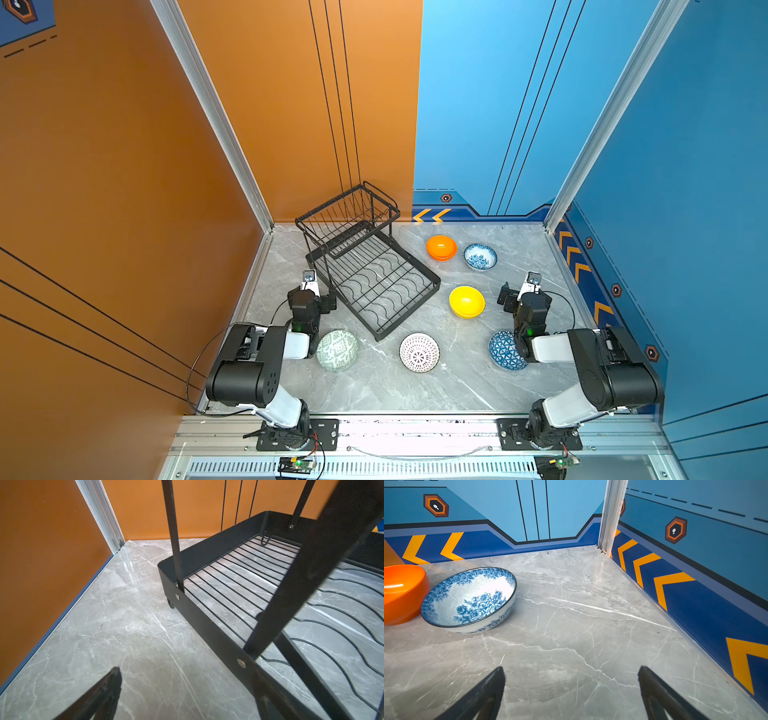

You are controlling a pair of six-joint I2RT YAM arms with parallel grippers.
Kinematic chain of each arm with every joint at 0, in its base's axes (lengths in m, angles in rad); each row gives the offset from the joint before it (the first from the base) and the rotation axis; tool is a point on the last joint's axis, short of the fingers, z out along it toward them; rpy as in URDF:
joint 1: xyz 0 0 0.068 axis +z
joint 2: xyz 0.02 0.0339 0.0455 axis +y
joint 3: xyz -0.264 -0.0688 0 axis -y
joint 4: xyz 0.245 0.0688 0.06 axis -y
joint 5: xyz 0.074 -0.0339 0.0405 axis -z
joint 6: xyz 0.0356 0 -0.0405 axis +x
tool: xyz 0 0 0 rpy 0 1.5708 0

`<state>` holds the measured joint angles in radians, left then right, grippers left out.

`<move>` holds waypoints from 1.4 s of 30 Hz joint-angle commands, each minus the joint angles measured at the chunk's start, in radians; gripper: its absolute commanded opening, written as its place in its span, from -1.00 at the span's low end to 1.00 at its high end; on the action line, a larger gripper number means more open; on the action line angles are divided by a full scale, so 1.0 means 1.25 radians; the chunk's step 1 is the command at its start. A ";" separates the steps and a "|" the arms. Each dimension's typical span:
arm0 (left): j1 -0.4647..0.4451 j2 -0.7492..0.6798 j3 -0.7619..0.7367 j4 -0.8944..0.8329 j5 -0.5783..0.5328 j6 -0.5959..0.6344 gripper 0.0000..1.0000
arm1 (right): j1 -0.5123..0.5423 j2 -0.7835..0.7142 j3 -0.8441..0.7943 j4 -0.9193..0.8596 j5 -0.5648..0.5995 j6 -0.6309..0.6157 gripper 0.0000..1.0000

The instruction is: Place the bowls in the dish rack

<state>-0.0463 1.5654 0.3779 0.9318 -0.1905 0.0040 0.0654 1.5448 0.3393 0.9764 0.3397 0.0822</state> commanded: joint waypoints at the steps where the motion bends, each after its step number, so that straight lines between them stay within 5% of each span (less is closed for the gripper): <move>1: 0.010 0.001 -0.002 0.004 0.018 0.005 0.96 | -0.003 0.001 0.008 -0.015 -0.005 0.009 1.00; 18: 0.012 -0.001 -0.004 0.006 0.017 0.003 0.96 | 0.011 0.004 0.008 -0.013 0.025 -0.001 1.00; 30: -0.043 -0.171 -0.056 -0.026 -0.160 0.011 0.96 | 0.037 -0.027 -0.007 -0.002 0.040 -0.028 1.00; 42: -0.245 -0.381 -0.098 -0.097 -0.396 0.037 0.96 | 0.092 -0.231 0.104 -0.352 0.239 -0.008 1.00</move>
<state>-0.3065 1.1290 0.2649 0.8444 -0.5701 0.0269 0.1726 1.2888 0.4164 0.7158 0.5381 0.0540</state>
